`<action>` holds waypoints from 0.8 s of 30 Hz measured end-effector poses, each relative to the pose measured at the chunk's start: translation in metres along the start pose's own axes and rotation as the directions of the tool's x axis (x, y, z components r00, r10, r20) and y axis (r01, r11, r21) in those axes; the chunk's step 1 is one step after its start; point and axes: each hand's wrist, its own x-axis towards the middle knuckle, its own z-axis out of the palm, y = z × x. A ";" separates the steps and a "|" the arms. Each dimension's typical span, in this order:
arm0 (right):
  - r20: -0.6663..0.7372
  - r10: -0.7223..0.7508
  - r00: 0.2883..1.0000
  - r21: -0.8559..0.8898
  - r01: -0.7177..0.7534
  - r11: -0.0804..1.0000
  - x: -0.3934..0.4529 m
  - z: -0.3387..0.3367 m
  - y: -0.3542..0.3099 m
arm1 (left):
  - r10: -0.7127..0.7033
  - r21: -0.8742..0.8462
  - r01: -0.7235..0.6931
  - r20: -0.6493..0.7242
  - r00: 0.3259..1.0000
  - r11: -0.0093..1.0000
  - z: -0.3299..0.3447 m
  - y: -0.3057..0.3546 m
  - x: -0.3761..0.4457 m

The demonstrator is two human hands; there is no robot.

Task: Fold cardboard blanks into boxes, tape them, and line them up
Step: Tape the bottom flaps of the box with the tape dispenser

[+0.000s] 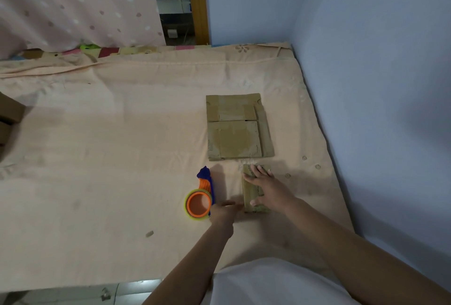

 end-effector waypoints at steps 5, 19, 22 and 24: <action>-0.003 0.022 1.000 0.006 -0.022 1.000 0.001 0.003 0.001 | 0.250 0.236 -0.227 -0.073 0.966 0.945 0.006 0.005 -0.006; -0.014 -0.011 1.000 0.045 0.012 0.999 -0.007 -0.006 -0.005 | 0.500 0.609 -0.564 0.296 0.814 0.558 -0.003 0.027 -0.039; -0.175 0.055 0.983 0.296 -0.001 0.955 -0.017 -0.008 -0.008 | 0.524 0.697 -0.669 0.480 0.704 0.260 -0.013 0.024 -0.029; -0.282 0.093 0.955 0.366 0.017 0.931 -0.026 -0.010 -0.005 | 0.528 0.712 -0.700 0.575 0.625 0.054 -0.019 0.026 -0.021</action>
